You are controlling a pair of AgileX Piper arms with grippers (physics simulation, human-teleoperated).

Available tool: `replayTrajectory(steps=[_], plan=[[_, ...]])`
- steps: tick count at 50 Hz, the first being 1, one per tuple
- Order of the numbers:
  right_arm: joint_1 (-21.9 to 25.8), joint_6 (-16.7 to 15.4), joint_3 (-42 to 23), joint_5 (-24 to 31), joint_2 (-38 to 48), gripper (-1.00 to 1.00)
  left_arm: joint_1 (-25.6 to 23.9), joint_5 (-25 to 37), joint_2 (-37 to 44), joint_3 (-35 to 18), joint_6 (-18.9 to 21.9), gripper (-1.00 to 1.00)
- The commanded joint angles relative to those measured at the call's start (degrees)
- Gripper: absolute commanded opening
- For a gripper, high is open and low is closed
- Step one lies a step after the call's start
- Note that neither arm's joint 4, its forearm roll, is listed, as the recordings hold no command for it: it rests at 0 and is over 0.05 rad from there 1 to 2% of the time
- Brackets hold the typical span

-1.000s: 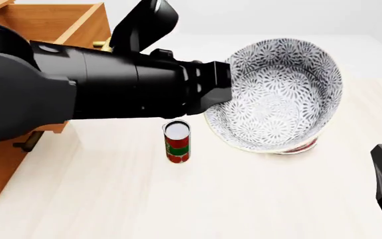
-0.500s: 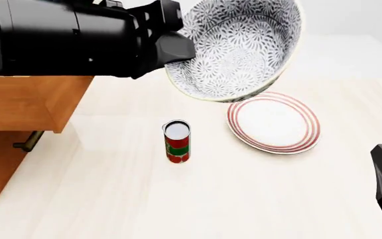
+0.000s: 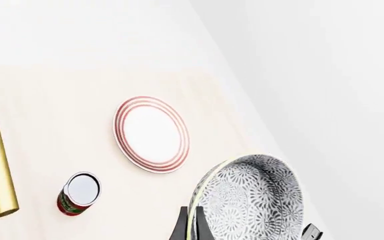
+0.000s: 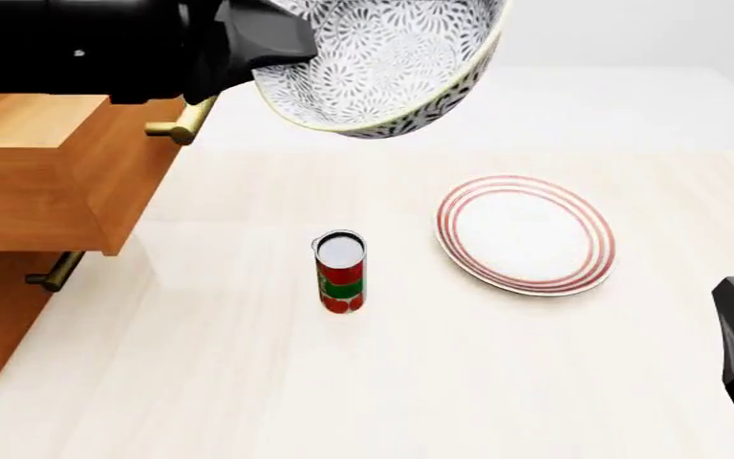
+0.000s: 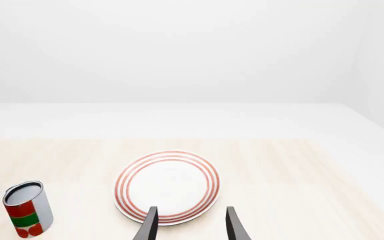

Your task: Put the bowl in the top drawer of the cabinet.

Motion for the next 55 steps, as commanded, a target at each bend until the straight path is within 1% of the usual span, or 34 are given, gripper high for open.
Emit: replayTrajectory(steps=[1, 20, 28, 35, 55], plan=[[0.0, 0.0, 0.0, 0.0, 0.0, 1.0, 2.21, 1.34, -1.66, -0.98, 0.83, -1.0], [-0.01, -0.01, 0.0, 0.0, 0.01, 1.0, 7.17, 5.35, -4.06, -2.78, 1.43, -1.0], [0.0, -0.02, 0.0, 0.0, 0.0, 1.0, 10.31, 7.06, -5.01, -3.61, 1.45, -1.0], [0.01, -0.06, 0.0, 0.0, 0.0, 1.0, 14.0, 8.96, -5.85, -4.43, 1.99, -1.0], [0.0, 0.0, 0.0, 0.0, 0.0, 1.0, 20.23, 10.72, -7.93, -5.0, 2.09, -1.0]])
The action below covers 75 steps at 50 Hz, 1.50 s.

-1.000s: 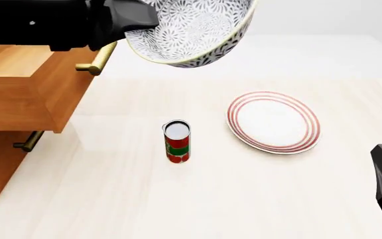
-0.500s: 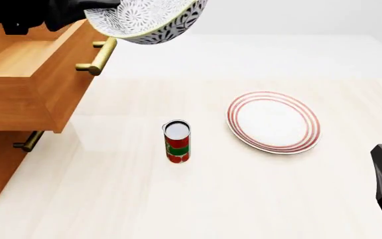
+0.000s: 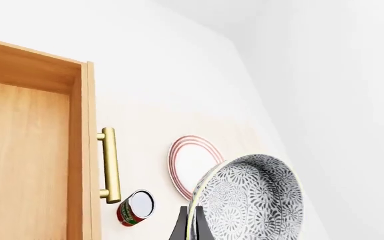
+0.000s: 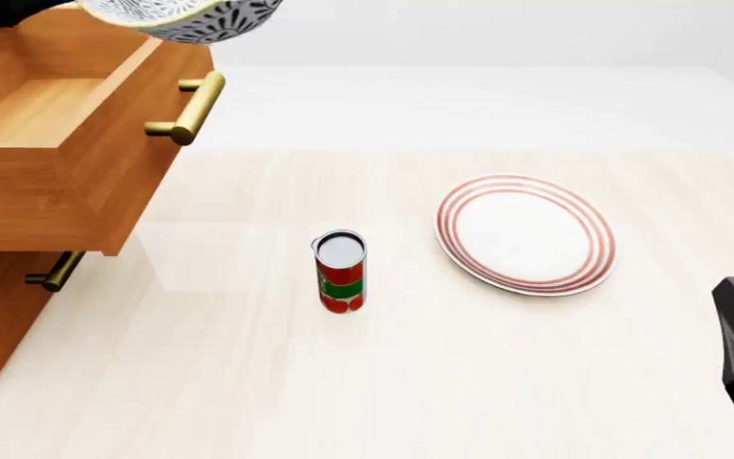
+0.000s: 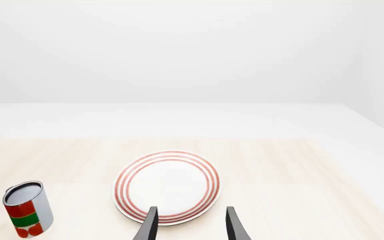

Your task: Put the bowl in the top drawer of the cabinet.

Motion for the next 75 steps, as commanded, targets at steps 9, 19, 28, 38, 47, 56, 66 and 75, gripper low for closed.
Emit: replayTrajectory(steps=[9, 19, 28, 38, 47, 56, 66, 75], plan=[[-0.02, 0.08, 0.0, 0.0, 0.01, 1.0, 4.71, 1.55, -1.02, -1.79, 0.37, -1.0], [-0.02, 0.08, 0.0, 0.0, 0.01, 1.0, 6.44, 1.62, -1.44, -1.54, 0.14, -1.0], [-0.02, 0.08, 0.0, 0.0, 0.01, 1.0, 8.71, 2.08, -1.88, -1.5, 0.23, -1.0], [-0.02, 0.08, 0.0, 0.0, 0.01, 1.0, 11.42, 3.01, -1.88, -2.06, 0.62, -1.0], [-0.02, 0.08, 0.0, 0.0, 0.01, 1.0, 14.43, 3.97, -1.52, -2.89, 0.84, -1.0], [-0.02, 0.08, 0.0, 0.0, 0.01, 1.0, 17.81, 4.83, -1.35, -3.33, 1.18, -1.0], [-0.02, 0.08, 0.0, 0.0, 0.01, 1.0, 20.69, 6.04, -1.39, -4.06, 1.2, -1.0], [-0.02, 0.08, 0.0, 0.0, 0.01, 1.0, 23.37, 6.61, -1.21, -4.66, 1.47, -1.0]])
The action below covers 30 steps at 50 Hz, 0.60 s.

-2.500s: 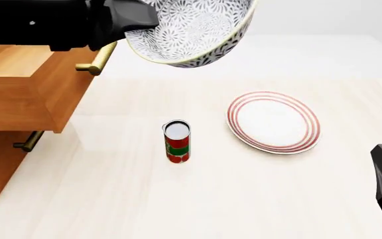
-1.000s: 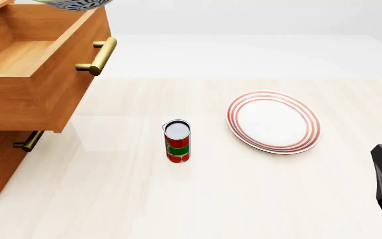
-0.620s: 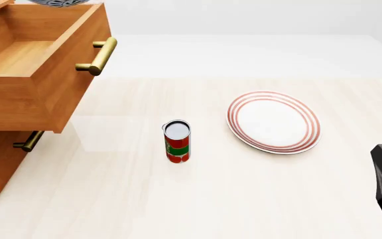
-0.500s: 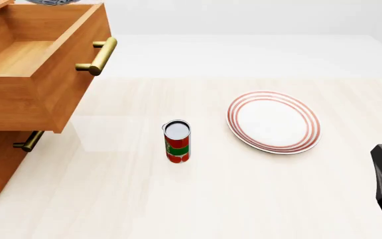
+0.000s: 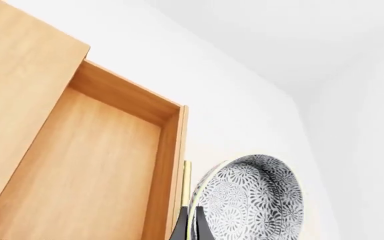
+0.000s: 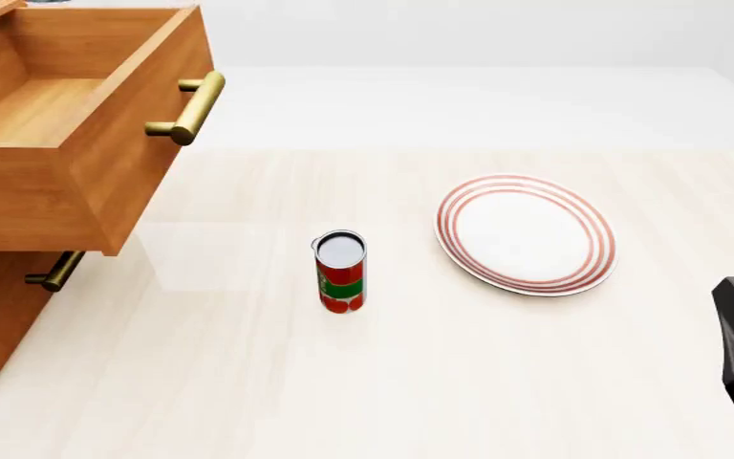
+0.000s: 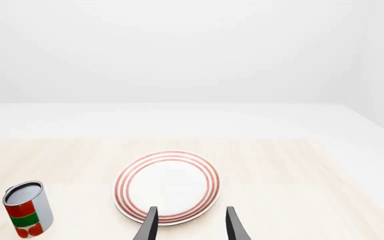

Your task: Put the bowl in the top drawer of the cabinet.

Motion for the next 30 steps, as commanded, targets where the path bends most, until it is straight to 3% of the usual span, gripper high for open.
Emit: replayTrajectory(steps=[1, 20, 30], plan=[[0.0, 0.0, 0.0, 0.0, 0.0, 1.0, 3.47, 0.69, -0.06, -0.85, 0.48, -1.0], [0.0, 0.0, 0.0, 0.0, 0.0, 1.0, 8.8, 0.22, 1.01, 0.46, 1.25, -1.0], [0.0, 0.0, 0.0, 0.0, 0.0, 1.0, 10.62, 1.14, 2.27, -1.32, 2.77, -1.0]])
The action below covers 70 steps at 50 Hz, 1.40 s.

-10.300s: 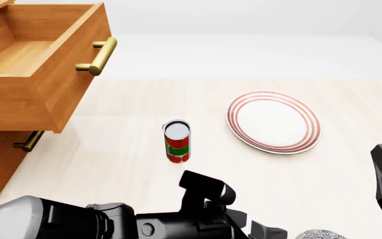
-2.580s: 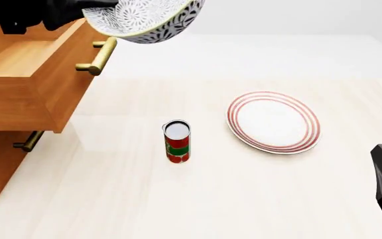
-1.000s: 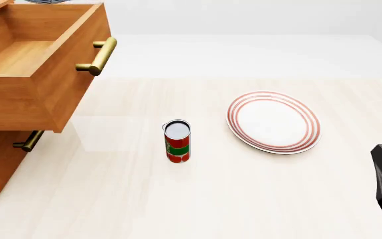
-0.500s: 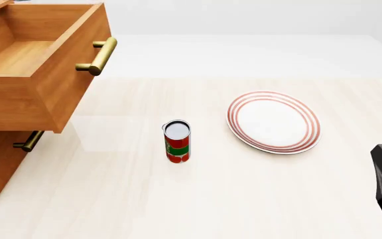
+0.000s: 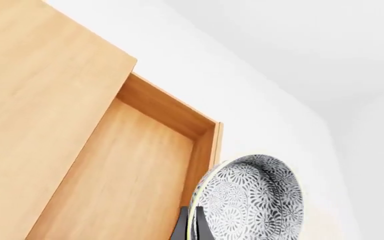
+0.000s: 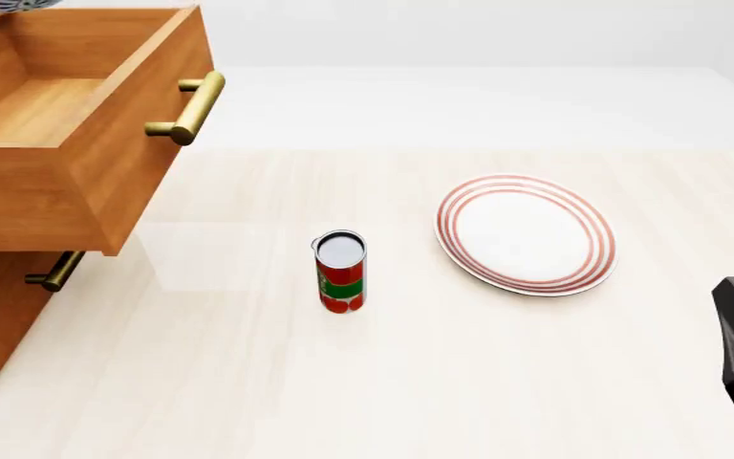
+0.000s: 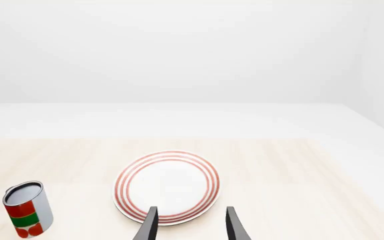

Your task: Put the bowl in the top drawer of the cabinet.

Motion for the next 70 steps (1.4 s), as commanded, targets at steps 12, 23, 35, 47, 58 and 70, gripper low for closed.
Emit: replayTrajectory(steps=[12, 23, 35, 47, 58, 70], plan=[[0.0, 0.0, 0.0, 0.0, 0.0, 1.0, 3.96, 0.68, 2.63, -2.13, 2.99, -1.0], [0.0, 0.0, 0.0, 0.0, 0.0, 1.0, 5.79, 0.59, 5.17, -3.42, 5.0, -1.0], [0.0, 0.0, 0.0, 0.0, 0.0, 1.0, 6.51, 0.1, 6.49, -2.85, 6.26, -1.0], [0.0, 0.0, 0.0, 0.0, 0.0, 1.0, 6.85, -0.8, 6.56, -0.75, 6.62, -1.0], [0.0, 0.0, 0.0, 0.0, 0.0, 1.0, 7.49, -1.7, 7.2, 0.49, 7.13, -1.0], [0.0, 0.0, 0.0, 0.0, 0.0, 1.0, 7.81, -2.31, 8.0, 0.94, 7.99, -1.0]])
